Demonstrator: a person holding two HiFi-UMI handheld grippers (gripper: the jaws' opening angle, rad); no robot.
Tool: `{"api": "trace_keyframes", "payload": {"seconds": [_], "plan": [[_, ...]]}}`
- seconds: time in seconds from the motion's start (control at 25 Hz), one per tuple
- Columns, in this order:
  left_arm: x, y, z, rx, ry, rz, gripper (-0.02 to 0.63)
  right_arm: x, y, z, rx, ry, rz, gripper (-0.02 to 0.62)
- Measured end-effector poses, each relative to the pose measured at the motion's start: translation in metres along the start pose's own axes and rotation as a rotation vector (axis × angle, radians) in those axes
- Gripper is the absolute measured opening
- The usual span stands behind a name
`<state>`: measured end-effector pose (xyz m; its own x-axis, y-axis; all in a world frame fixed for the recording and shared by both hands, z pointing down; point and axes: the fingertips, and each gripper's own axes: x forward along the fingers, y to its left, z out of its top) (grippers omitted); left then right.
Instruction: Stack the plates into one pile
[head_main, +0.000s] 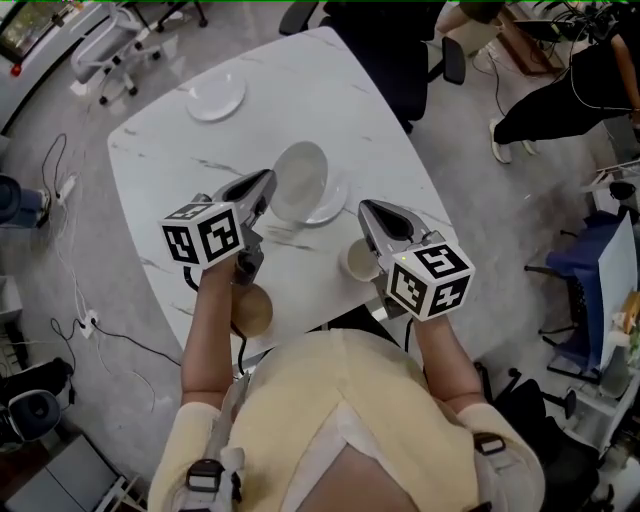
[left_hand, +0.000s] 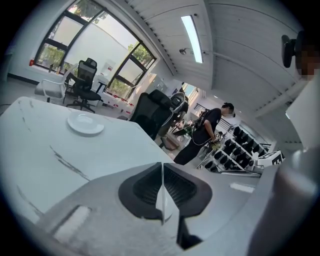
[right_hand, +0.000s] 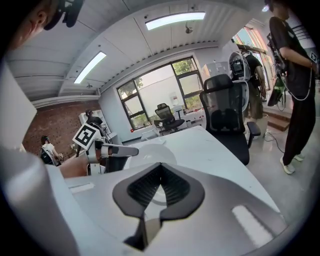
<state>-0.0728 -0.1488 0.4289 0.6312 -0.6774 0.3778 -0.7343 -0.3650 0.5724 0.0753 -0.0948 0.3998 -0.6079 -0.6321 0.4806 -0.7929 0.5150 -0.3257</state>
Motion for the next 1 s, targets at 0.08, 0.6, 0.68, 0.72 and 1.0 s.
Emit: {"api": "trace_keyframes", "payload": {"seconds": [0.08, 0.6, 0.68, 0.72, 1.0], "plan": [[0.008, -0.004, -0.004, -0.002, 0.022, -0.017, 0.011, -0.003, -0.008, -0.001, 0.009, -0.001, -0.021, 0.003], [0.034, -0.003, -0.018, -0.058, 0.080, -0.038, 0.011, -0.007, -0.037, -0.011, 0.060, 0.009, -0.061, 0.003], [0.035, 0.006, -0.021, -0.051, 0.096, -0.001, 0.014, -0.005, -0.040, -0.012, 0.063, 0.014, -0.064, 0.003], [0.035, 0.012, -0.022, -0.048, 0.103, 0.019, 0.015, -0.004, -0.041, -0.012, 0.064, 0.016, -0.065, 0.003], [0.038, 0.042, -0.035, -0.049, 0.146, 0.119, 0.031, 0.004, -0.042, -0.012, 0.061, 0.032, -0.063, 0.003]]}}
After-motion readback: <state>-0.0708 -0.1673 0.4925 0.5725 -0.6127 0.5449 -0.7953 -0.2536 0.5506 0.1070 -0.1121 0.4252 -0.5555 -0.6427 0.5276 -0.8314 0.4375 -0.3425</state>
